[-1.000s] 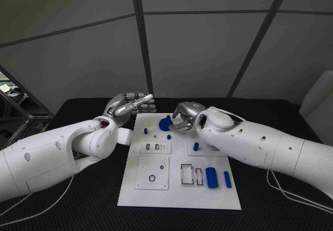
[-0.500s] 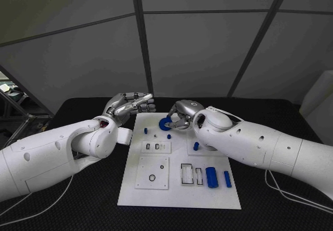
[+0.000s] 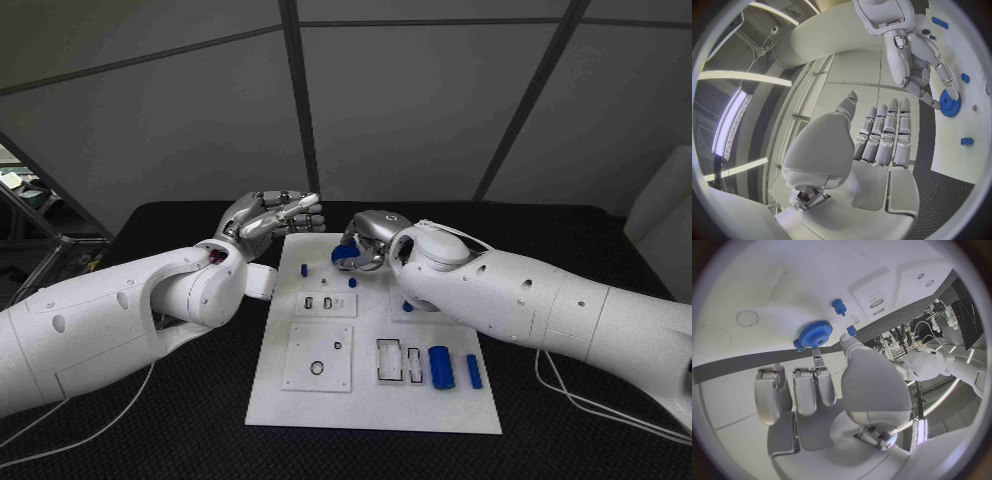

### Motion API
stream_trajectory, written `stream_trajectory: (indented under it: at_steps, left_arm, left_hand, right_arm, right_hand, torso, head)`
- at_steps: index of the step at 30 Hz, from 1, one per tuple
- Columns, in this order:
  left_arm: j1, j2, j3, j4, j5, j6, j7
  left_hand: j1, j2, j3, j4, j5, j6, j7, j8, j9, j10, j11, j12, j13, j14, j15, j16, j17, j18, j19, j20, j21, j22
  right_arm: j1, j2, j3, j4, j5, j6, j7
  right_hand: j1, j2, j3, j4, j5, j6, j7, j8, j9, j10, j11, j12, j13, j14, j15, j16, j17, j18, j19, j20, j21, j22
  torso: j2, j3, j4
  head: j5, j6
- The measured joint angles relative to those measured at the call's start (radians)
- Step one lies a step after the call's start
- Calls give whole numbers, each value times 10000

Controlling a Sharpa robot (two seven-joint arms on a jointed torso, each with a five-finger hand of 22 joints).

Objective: Assemble the parts on the task board

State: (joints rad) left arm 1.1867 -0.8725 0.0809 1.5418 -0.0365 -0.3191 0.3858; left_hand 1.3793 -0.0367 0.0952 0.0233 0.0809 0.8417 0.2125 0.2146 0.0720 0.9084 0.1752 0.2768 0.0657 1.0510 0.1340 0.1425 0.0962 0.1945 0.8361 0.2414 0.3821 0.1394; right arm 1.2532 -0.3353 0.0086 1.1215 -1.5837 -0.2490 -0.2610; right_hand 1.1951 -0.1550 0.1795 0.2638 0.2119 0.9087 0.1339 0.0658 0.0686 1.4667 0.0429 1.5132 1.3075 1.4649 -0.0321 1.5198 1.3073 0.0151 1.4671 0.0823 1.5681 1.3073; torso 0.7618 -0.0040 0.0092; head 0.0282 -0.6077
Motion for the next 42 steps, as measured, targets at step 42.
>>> stream_trajectory:
  at_steps: [42]
  left_arm:
    - [0,-208,-2,-6,-1,-16,-31]
  left_hand:
    - [0,0,-2,-2,0,0,0,0,-7,36,36,-1,0,0,0,-68,0,0,0,0,0,-11]
  right_arm:
    - [-17,-3436,3,2324,1329,-1681,982]
  right_hand:
    - [1001,-195,121,-680,169,603,-117,79,32,0,0,-324,0,0,0,-203,4,-1,0,0,0,0]
  torso:
    - [-74,59,-172]
  head:
    - [46,125]
